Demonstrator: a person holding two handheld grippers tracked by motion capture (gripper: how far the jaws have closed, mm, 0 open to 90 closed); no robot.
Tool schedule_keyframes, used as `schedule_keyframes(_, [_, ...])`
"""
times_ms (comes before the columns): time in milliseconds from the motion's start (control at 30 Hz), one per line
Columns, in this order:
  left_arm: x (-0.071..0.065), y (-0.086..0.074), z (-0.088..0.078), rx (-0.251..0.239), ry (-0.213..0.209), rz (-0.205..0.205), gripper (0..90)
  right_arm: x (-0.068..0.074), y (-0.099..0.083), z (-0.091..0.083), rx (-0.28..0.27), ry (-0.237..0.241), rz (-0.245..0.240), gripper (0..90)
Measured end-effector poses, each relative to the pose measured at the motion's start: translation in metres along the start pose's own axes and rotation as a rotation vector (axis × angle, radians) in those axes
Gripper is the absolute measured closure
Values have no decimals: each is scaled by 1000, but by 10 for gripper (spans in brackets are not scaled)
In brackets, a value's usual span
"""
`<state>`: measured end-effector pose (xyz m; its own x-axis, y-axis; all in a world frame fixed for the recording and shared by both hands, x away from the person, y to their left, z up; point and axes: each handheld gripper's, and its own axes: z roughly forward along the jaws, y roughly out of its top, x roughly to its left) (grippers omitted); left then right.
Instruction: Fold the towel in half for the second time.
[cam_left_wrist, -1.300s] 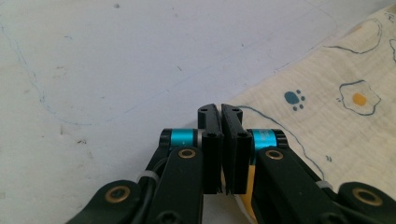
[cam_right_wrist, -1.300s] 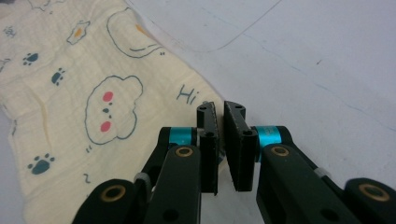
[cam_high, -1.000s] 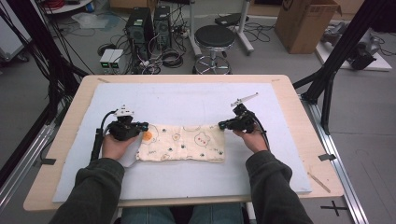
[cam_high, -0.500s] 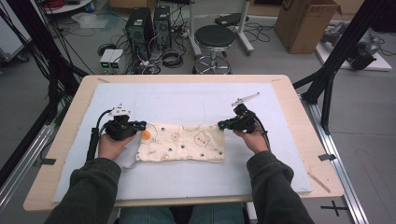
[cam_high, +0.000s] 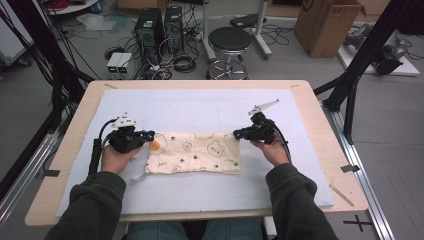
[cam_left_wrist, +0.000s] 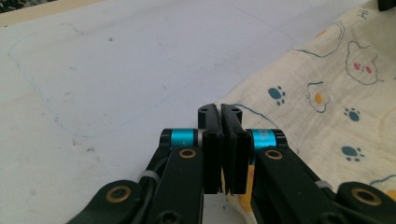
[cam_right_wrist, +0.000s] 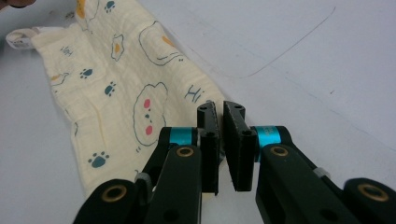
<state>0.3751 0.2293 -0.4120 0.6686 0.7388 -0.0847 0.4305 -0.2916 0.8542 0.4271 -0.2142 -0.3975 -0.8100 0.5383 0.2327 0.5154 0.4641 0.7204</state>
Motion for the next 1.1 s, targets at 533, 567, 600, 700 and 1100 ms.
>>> schedule_keyframes(533, [-13,-5,-10,3,-18,50,870,10,-11,-4,9,0,-34,850])
schedule_keyframes(567, [-13,-6,-12,5,-19,52,870,11,-11,-4,8,0,-28,850])
schedule_keyframes(600, [-13,-7,-13,1,-18,50,869,12,-11,-4,3,0,-36,850])
schedule_keyframes(700, [-15,-11,-16,5,-23,57,870,17,-14,-5,7,6,-43,850])
schedule_keyframes(1100, [-27,-23,-26,7,-47,96,869,34,-25,-9,11,26,-81,850])
